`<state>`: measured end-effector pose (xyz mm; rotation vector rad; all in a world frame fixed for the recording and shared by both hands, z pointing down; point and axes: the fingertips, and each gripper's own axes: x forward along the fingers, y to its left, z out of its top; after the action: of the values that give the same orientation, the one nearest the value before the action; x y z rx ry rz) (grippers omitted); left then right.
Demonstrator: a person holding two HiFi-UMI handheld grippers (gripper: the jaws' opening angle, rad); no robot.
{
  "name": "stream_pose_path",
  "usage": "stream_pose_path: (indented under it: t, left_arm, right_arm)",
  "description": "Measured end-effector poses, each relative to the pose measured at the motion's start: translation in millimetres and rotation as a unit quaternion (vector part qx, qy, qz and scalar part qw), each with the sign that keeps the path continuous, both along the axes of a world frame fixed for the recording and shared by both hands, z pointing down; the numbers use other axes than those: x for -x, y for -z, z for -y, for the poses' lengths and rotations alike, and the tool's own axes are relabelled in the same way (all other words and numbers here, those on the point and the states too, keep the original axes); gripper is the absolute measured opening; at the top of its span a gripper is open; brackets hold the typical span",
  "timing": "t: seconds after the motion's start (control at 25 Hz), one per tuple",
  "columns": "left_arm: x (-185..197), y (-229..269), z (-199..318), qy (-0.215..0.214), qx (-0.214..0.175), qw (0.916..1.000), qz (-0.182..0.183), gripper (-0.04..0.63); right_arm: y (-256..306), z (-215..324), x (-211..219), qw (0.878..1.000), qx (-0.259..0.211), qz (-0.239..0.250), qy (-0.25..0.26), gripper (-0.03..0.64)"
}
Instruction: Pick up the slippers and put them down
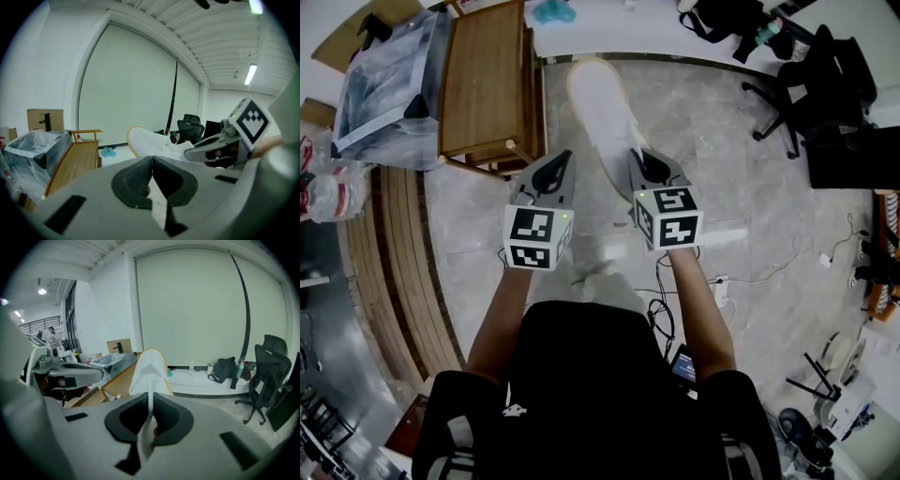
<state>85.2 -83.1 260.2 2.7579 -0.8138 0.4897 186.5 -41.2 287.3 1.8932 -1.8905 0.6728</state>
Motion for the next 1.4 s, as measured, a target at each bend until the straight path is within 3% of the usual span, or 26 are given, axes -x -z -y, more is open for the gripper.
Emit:
stream_pose_path:
  t: [0.52, 1.0, 1.4]
  left_arm:
    - [-30.0, -55.3, -24.9, -0.011, 0.010, 0.9998, 0.014, 0.006]
    - [-49.7, -143.9, -29.3, -0.022, 0.023, 0.9993, 0.017, 0.006]
    - [-52.7, -224.5, -6.2, -0.028, 0.006, 0.9994, 0.021, 0.006]
  right_arm:
    - [-61.3, -26.8, -24.8, 1.000, 0.019, 0.017, -0.013, 0.014]
    - [-152.7, -41.4, -44.1, 0.999, 0.030, 0.024, -0.031, 0.014]
    - [-235.7, -24.0, -50.0, 0.998, 0.031, 0.028, -0.042, 0.014]
